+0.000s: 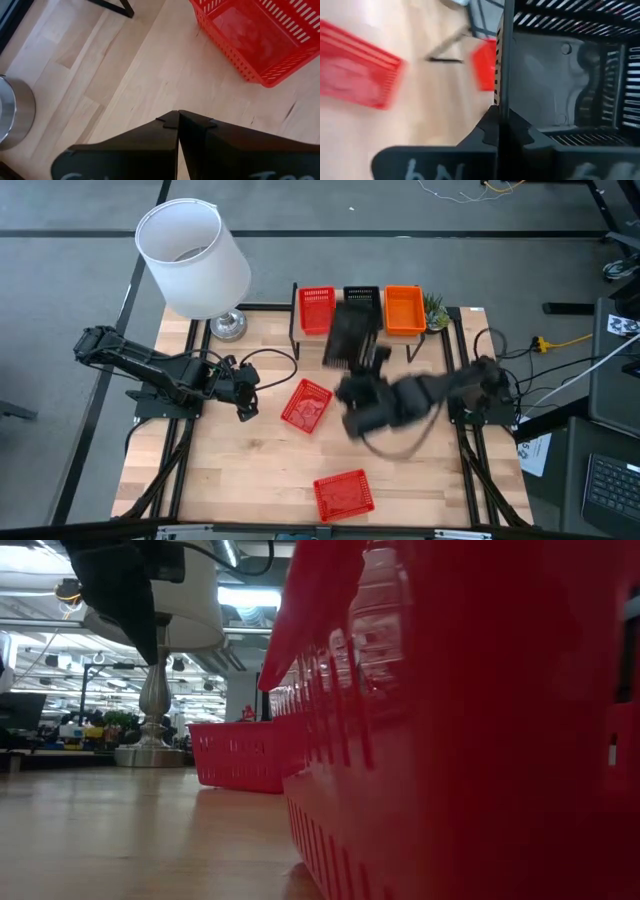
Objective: Stack baskets on shelf by color
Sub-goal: Stack the black bin on the other black bins on the shelf
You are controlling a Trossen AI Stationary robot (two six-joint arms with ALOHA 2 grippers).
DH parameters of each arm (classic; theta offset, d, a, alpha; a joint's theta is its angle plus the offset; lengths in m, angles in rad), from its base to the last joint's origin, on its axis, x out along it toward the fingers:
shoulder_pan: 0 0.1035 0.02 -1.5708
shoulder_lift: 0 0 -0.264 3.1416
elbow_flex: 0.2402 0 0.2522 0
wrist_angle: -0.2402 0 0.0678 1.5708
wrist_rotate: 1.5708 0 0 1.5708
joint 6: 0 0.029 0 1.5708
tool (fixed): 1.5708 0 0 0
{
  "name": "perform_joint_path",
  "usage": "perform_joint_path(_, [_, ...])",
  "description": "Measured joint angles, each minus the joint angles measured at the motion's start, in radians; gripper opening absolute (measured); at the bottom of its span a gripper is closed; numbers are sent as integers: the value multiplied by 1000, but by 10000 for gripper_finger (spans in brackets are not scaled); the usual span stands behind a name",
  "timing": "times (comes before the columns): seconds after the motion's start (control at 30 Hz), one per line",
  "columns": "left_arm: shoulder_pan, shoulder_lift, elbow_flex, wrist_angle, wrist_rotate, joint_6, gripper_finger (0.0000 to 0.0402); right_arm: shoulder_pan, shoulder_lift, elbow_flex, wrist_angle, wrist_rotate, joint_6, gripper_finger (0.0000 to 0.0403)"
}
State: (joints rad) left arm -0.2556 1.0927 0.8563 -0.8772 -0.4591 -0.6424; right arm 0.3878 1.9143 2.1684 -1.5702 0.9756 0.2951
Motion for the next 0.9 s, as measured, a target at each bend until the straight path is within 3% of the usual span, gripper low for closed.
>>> perform_joint_path(0.2, [0,0,0,0,0,55,0,-269,-55,45,1,-130,-360,0])
perform_joint_path(0.33, [0,0,0,0,-7,72,0,-453,-67,27,8,-384,-601,0])
perform_joint_path(0.47, [0,0,0,1,-40,76,0,-581,-64,-42,37,-577,-675,0])
perform_joint_path(0.7, [0,0,0,4,-54,76,0,-667,-61,-170,64,-617,-697,0])
perform_joint_path(0.9, [0,0,0,4,-54,76,0,-676,-60,-194,87,-656,-751,0])
